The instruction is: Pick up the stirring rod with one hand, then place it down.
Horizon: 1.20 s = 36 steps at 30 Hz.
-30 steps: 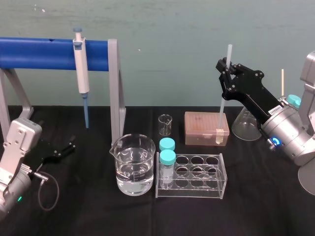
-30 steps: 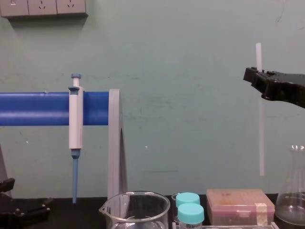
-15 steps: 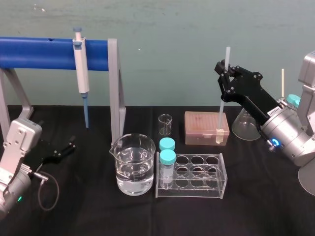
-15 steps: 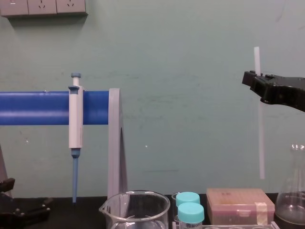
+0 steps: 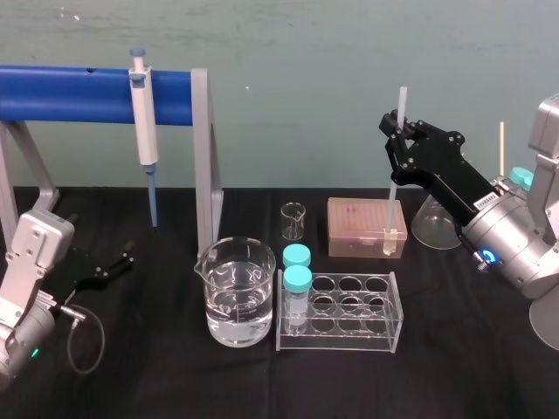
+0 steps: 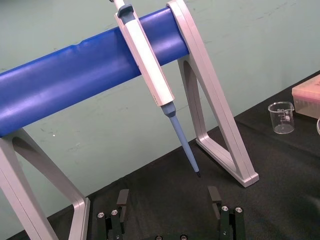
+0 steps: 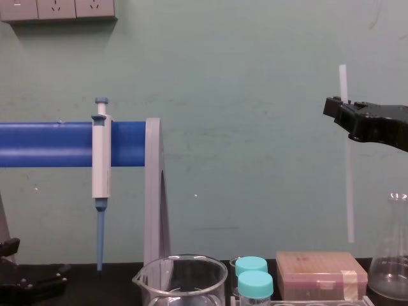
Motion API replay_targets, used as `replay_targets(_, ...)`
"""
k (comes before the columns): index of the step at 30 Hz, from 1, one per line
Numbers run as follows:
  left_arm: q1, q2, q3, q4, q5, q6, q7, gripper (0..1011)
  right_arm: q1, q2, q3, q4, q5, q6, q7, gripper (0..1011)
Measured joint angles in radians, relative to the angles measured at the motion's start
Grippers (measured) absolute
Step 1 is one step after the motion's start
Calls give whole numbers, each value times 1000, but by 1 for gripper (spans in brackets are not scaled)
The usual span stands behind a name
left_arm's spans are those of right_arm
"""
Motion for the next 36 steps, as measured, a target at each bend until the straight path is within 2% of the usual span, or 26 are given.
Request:
replay_targets(33,0,0,0,0,0,0,0,1000,-14,13,3,-15,4,8,1,68)
replay_targets(36,0,0,0,0,0,0,0,1000,-15,14,3,-15,18,9,12,68)
